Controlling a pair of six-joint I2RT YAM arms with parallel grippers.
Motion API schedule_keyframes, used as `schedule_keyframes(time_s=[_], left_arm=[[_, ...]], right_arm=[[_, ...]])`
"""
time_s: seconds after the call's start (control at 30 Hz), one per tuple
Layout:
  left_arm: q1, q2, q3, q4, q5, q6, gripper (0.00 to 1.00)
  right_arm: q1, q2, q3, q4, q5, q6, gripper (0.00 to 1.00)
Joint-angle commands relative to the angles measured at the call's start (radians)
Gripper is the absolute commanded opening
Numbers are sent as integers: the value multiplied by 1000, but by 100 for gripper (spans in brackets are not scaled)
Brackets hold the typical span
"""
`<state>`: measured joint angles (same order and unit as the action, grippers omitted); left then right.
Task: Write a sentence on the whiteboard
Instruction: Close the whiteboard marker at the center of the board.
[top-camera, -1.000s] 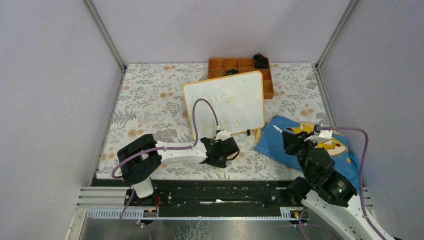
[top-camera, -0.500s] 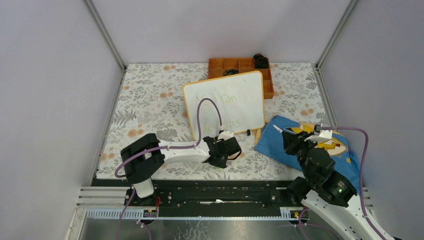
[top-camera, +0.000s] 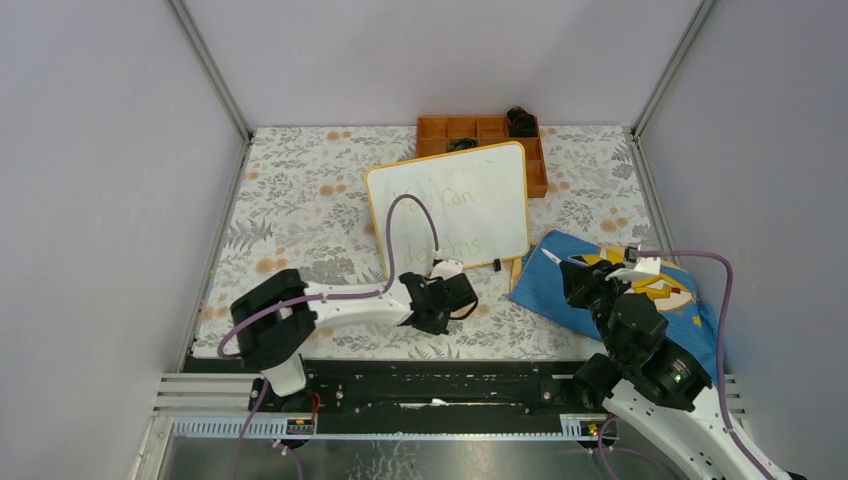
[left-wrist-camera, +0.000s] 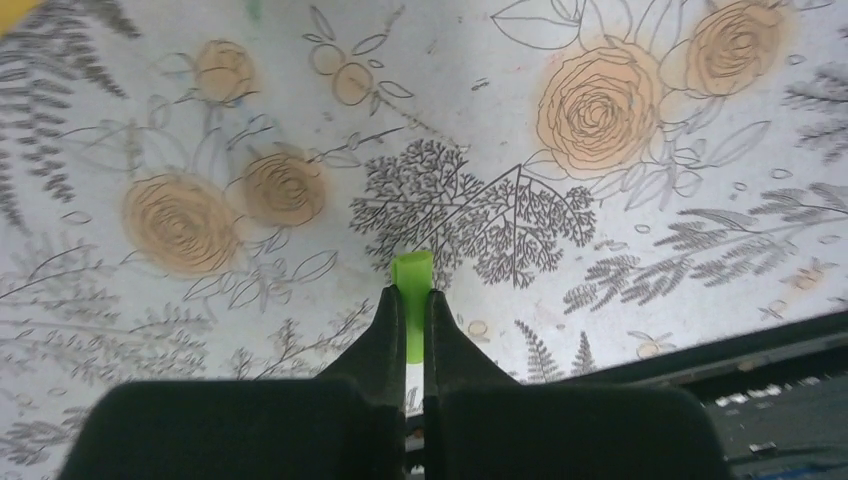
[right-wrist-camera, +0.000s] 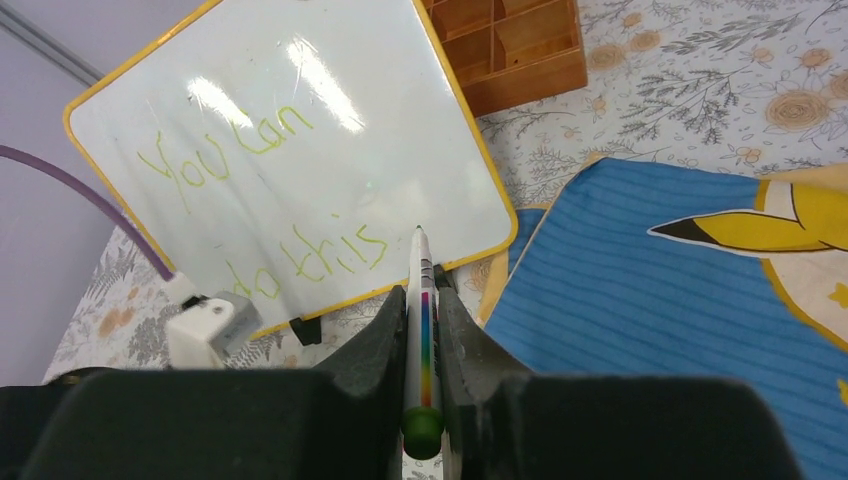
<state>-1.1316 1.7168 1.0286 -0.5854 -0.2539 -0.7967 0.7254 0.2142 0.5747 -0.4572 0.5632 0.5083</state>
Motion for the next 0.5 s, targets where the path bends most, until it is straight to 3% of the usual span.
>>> schedule_keyframes(time_s=[0.0,0.23,0.47], left_arm=[[2,-163,-9,-34,-81,-30,0],[33,-485,-46,98,-161,32,0],[173,-720,-91,292,-152,50,0]], right_arm=[[-6,37,29,86,-58,-26,0],[-6,85,20,299,-167,-65,0],[-6,292,138,479,-231,-92,0]])
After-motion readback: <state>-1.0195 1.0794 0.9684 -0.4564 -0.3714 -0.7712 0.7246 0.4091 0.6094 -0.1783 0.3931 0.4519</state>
